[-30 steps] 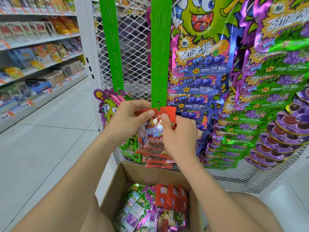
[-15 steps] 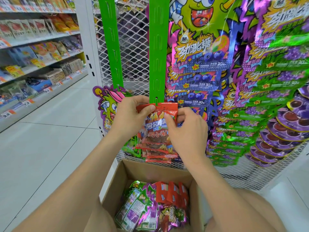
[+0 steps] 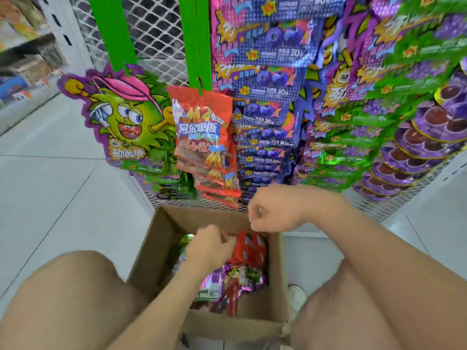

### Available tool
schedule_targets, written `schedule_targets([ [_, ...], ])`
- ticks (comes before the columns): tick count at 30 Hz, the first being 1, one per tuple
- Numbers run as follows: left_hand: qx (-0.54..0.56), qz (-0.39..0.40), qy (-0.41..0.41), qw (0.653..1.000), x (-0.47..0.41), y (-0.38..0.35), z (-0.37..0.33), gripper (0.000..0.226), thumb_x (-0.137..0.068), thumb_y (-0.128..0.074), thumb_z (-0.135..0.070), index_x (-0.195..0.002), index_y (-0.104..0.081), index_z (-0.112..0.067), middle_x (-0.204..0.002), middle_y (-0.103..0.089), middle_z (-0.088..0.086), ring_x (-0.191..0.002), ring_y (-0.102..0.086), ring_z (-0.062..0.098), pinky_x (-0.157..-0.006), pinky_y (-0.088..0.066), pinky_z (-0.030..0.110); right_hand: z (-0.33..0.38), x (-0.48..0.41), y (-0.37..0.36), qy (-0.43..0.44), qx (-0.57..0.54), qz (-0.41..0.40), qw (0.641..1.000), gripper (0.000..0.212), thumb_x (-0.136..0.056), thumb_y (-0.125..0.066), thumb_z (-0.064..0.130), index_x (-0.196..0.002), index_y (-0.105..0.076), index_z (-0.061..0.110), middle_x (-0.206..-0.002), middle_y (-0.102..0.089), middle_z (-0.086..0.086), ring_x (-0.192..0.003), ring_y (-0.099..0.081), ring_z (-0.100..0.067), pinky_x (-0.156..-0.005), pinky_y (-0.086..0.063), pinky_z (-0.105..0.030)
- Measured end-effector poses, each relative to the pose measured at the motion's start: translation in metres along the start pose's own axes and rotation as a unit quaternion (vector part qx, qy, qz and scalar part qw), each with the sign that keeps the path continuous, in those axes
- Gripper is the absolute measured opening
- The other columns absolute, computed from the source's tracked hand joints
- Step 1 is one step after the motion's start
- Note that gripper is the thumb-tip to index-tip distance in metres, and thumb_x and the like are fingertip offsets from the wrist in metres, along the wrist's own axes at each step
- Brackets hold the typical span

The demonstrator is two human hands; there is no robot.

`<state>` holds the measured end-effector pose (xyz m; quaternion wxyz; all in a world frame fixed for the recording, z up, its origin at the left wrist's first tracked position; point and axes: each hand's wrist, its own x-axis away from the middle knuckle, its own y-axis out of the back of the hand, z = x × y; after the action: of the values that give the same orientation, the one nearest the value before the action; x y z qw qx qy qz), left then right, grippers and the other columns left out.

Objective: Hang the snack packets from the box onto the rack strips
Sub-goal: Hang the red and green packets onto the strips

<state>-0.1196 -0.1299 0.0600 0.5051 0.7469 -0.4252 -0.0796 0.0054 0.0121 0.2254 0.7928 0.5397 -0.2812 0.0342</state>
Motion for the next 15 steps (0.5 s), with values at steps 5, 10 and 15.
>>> schedule_targets([
  [5, -0.042, 0.128, 0.052, 0.99, -0.039, -0.097, 0.027, 0.028, -0.093, -0.059, -0.032, -0.096, -0.073, -0.008, -0.106, -0.074, 0.018, -0.107, -0.07, 0.04, -0.085, -0.053, 0.043, -0.025, -0.022, -0.005, -0.008, -0.014, -0.015, 1.0, 0.02, -0.096, -0.063, 0.031, -0.097, -0.077, 0.017, -0.089, -0.075, -0.001, -0.086, -0.07, -0.022, -0.081, -0.06, -0.04],
  [10, 0.066, 0.101, 0.097, 0.988, -0.07, -0.136, 0.018, 0.032, -0.099, -0.069, -0.028, -0.107, -0.075, 0.002, -0.11, -0.075, 0.025, -0.107, -0.07, 0.04, -0.085, -0.049, 0.041, -0.032, -0.034, -0.013, 0.017, -0.021, -0.003, 1.0, 0.023, -0.098, -0.063, 0.037, -0.104, -0.074, 0.018, -0.09, -0.074, -0.001, -0.084, -0.068, -0.021, -0.076, -0.058, -0.034],
  [15, 0.112, 0.1, 0.148, 0.978, -0.077, -0.129, 0.001, 0.027, -0.093, -0.069, -0.023, -0.071, -0.065, -0.007, -0.08, -0.066, 0.013, -0.082, -0.063, 0.033, -0.069, -0.044, 0.036, -0.044, -0.041, -0.014, 0.007, -0.026, 0.051, 0.998, 0.026, -0.099, -0.054, 0.023, -0.111, -0.074, 0.011, -0.084, -0.076, -0.003, -0.081, -0.072, -0.021, -0.069, -0.06, -0.033],
])
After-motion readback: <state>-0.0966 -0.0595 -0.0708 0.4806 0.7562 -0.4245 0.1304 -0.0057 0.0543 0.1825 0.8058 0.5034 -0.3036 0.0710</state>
